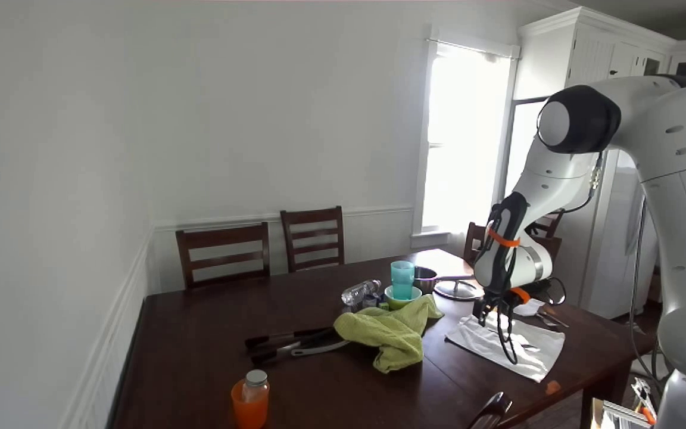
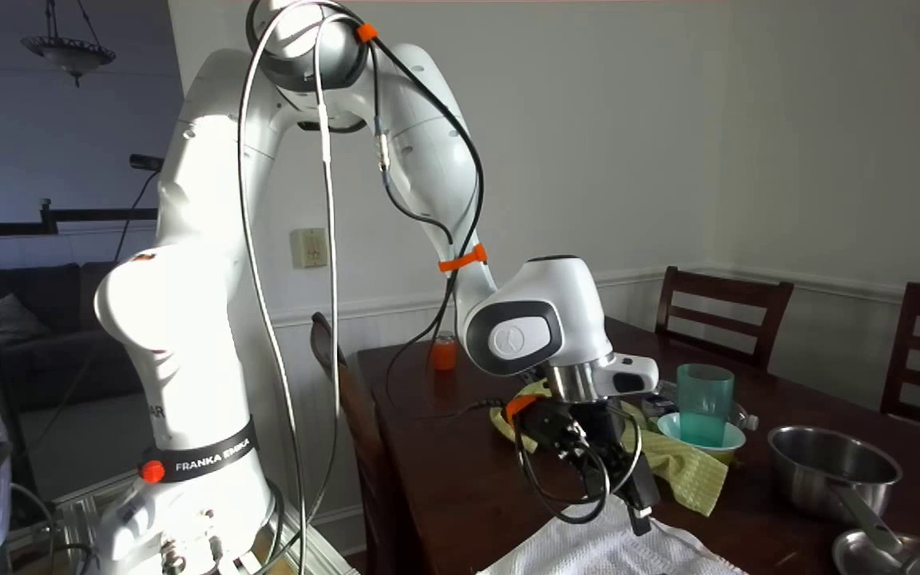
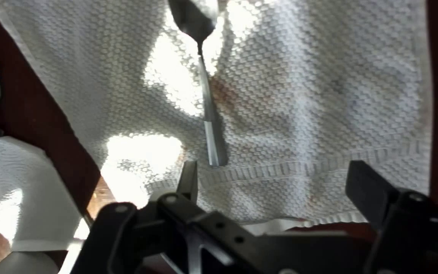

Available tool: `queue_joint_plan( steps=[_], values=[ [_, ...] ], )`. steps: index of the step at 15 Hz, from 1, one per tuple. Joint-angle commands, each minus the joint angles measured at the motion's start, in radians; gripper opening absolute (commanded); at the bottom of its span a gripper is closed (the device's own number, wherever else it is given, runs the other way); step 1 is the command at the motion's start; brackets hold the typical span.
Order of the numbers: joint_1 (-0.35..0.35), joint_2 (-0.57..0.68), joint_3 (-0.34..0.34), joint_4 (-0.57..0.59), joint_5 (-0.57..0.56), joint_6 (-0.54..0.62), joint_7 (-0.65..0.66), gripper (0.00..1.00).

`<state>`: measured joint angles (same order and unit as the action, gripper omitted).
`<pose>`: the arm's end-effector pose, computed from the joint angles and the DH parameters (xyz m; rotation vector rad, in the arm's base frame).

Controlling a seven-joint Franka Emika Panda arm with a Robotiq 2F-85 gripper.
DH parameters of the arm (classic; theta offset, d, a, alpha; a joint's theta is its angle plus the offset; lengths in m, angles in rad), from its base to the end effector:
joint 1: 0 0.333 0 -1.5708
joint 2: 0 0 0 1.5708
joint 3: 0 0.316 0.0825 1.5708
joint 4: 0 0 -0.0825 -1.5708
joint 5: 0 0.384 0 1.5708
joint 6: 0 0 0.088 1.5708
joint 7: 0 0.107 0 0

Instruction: Put the spoon on the towel, then fold the towel

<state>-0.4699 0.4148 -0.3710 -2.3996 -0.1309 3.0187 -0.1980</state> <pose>0.3454 -0.3833 0.1780 2.7982 -0.6682 0.1545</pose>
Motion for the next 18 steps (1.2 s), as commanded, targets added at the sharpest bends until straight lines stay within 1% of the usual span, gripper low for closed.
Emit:
queue_joint_plan(
  steps=[1, 3, 4, 7, 10, 11, 12, 15, 18],
  values=[
    [0.083, 0.018, -0.016, 0.032, 0.044, -0.095, 0.116, 1.00],
    [0.080, 0.030, 0.019, 0.045, 0.072, -0.105, 0.139, 1.00],
    [0.064, 0.035, 0.050, 0.050, 0.096, -0.105, 0.131, 1.00],
    [0.028, 0.073, 0.113, 0.073, 0.150, -0.084, 0.105, 1.00],
    [-0.015, 0.107, 0.171, 0.094, 0.186, -0.067, 0.081, 1.00],
    [-0.026, 0.116, 0.185, 0.101, 0.194, -0.067, 0.079, 0.98],
    [-0.032, 0.128, 0.190, 0.111, 0.196, -0.065, 0.079, 0.87],
    [-0.037, 0.151, 0.187, 0.129, 0.190, -0.064, 0.085, 0.58],
    [-0.043, 0.166, 0.187, 0.143, 0.188, -0.066, 0.085, 0.37]
  ],
)
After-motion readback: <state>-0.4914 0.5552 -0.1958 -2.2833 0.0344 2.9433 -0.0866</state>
